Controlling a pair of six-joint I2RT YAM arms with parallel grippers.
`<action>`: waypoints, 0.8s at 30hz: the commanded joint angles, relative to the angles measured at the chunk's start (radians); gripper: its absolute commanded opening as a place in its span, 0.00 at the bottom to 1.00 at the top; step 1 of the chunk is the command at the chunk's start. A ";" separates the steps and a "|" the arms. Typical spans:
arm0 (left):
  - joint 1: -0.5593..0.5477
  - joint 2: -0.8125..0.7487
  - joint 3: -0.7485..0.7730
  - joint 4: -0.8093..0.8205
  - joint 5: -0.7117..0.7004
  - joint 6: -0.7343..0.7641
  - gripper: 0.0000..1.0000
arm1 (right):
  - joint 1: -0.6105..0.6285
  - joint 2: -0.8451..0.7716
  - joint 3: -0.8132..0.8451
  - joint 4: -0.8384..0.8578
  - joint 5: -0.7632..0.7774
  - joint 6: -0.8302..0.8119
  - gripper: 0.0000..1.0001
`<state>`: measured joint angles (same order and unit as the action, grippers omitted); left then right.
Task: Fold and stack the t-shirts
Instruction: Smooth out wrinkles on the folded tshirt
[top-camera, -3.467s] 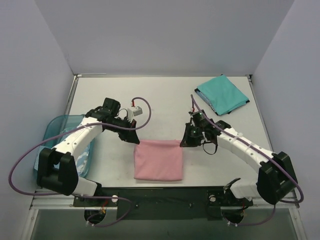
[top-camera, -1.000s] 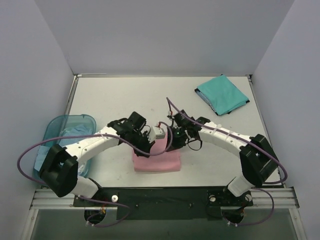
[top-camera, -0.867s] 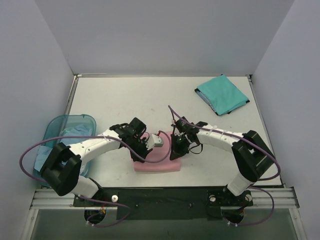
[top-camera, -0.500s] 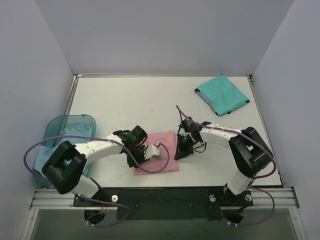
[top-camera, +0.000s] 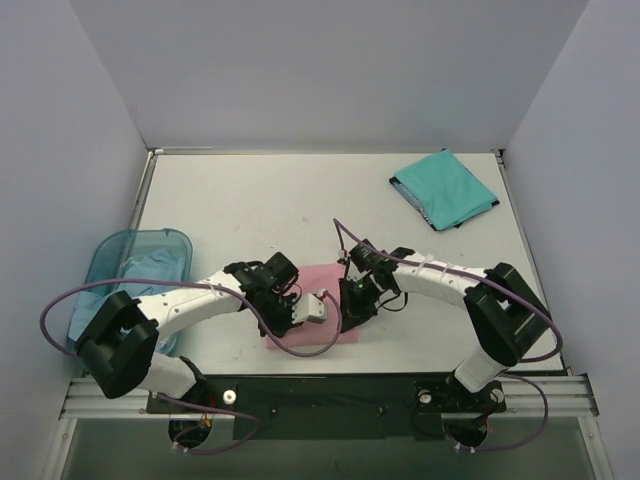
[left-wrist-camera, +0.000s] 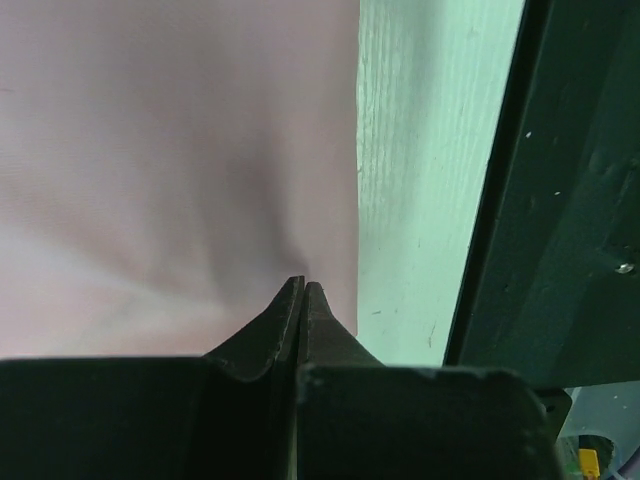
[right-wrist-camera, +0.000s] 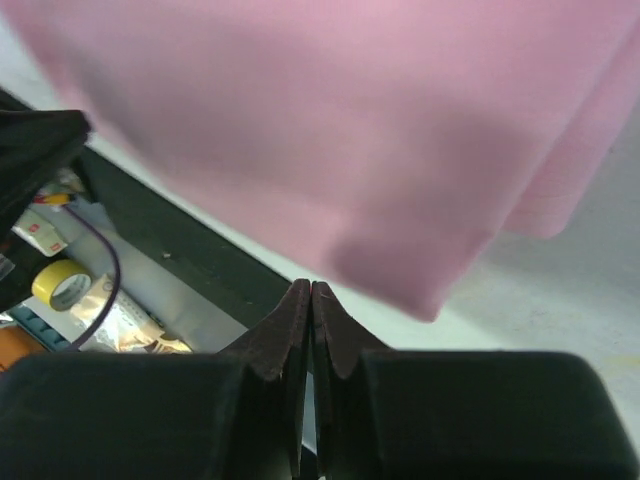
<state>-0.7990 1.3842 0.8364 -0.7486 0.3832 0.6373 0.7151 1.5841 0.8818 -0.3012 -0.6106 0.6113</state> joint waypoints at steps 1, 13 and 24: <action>-0.026 0.062 -0.036 0.089 -0.070 0.013 0.01 | -0.009 0.092 -0.064 -0.041 0.007 -0.016 0.00; 0.093 -0.027 0.131 0.005 -0.022 -0.109 0.16 | -0.068 -0.058 0.094 -0.199 0.240 -0.021 0.26; 0.587 0.160 0.191 0.061 0.121 -0.591 0.60 | -0.164 0.165 0.166 -0.061 0.241 -0.059 0.65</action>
<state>-0.2707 1.4784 1.0325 -0.6830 0.4206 0.2234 0.5739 1.6714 1.0595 -0.4053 -0.3527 0.5659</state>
